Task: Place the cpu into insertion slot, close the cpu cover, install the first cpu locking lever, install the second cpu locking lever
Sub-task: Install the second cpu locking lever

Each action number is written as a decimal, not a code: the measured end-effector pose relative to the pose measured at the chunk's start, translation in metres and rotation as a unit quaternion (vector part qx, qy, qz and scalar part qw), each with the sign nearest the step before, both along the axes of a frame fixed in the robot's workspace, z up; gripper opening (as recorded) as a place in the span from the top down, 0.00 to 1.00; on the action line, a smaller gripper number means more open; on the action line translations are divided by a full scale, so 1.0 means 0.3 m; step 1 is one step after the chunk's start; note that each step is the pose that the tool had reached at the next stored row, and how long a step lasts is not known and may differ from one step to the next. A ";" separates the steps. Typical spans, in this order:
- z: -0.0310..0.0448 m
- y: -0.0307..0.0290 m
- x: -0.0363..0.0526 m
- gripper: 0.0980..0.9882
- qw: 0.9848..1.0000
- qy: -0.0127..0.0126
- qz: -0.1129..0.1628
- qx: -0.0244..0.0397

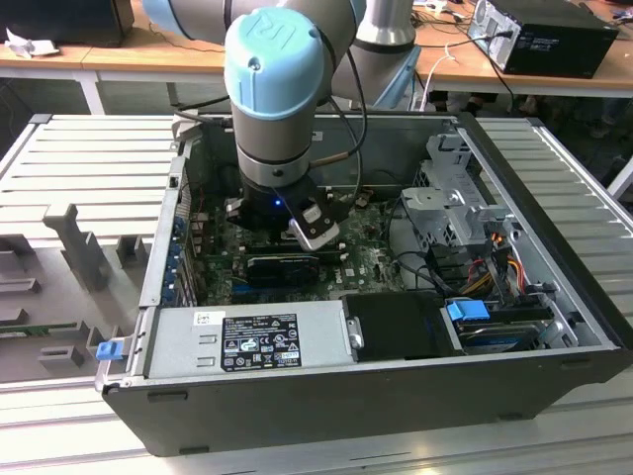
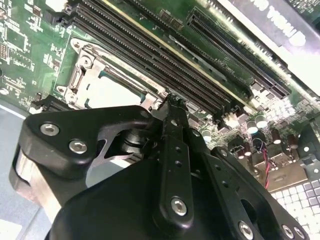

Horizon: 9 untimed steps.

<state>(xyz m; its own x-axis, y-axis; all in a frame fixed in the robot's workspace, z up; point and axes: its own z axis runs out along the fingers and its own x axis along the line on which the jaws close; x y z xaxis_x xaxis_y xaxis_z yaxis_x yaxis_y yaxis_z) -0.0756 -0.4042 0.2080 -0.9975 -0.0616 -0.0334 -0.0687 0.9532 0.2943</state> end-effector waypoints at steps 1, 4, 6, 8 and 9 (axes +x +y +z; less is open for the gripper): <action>-0.010 -0.001 0.000 0.99 1.000 0.000 0.000 0.002; -0.020 -0.009 -0.004 0.99 1.000 0.000 0.000 0.009; -0.025 -0.013 -0.008 0.99 1.000 0.000 0.000 0.014; -0.031 -0.014 -0.011 0.99 1.000 0.000 0.000 0.020; -0.034 -0.014 -0.011 0.99 1.000 0.000 0.000 0.022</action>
